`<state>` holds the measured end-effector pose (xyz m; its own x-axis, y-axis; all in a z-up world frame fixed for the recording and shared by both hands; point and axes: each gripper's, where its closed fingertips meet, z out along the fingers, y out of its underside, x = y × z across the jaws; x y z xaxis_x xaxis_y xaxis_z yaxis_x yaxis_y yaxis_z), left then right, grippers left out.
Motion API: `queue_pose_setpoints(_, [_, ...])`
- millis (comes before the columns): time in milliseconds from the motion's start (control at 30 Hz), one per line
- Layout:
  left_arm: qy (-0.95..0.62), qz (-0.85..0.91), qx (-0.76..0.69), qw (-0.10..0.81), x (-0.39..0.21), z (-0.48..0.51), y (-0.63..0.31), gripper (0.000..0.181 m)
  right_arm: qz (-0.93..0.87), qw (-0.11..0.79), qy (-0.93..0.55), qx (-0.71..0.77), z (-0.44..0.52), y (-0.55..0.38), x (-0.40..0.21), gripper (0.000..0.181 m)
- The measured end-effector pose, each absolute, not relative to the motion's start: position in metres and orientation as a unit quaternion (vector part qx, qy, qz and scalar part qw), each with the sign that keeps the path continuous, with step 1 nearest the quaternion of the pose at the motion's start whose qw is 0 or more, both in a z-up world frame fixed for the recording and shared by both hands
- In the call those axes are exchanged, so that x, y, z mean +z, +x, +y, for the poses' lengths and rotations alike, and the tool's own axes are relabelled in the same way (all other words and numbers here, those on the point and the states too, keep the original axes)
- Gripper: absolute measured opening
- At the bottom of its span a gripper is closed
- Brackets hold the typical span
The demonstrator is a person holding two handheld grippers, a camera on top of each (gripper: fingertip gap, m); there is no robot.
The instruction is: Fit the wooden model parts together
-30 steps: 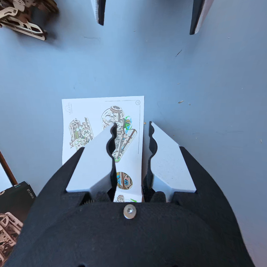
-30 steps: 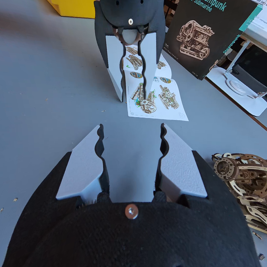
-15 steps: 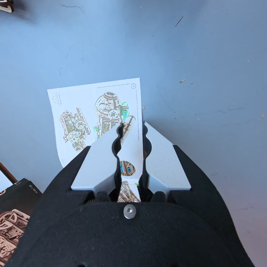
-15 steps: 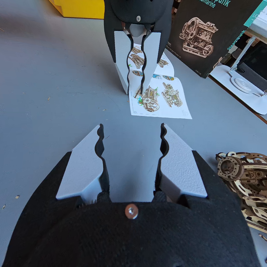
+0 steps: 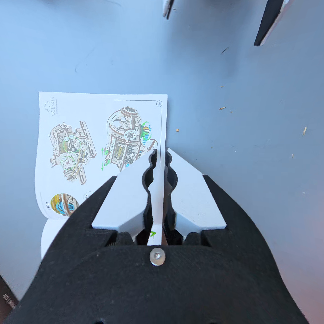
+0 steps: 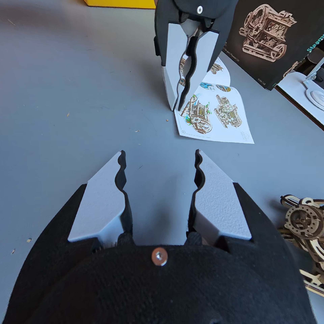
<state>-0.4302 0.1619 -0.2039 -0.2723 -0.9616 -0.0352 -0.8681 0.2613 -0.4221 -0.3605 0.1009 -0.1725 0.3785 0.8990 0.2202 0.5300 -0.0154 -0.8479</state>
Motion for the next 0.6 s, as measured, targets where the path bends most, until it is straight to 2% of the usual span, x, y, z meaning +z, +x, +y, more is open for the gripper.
queue_pose_setpoints(367, [-0.615,0.74,-0.247,0.119,-0.202,0.162,-0.43,0.006,-0.537,0.45,-0.686,0.195,0.104,-0.368,-0.178,0.078])
queue_pose_setpoints(600, [-0.623,0.719,-0.286,0.114,-0.201,0.163,-0.431,0.006,-0.537,0.433,-0.706,0.162,0.13,-0.376,-0.18,0.056])
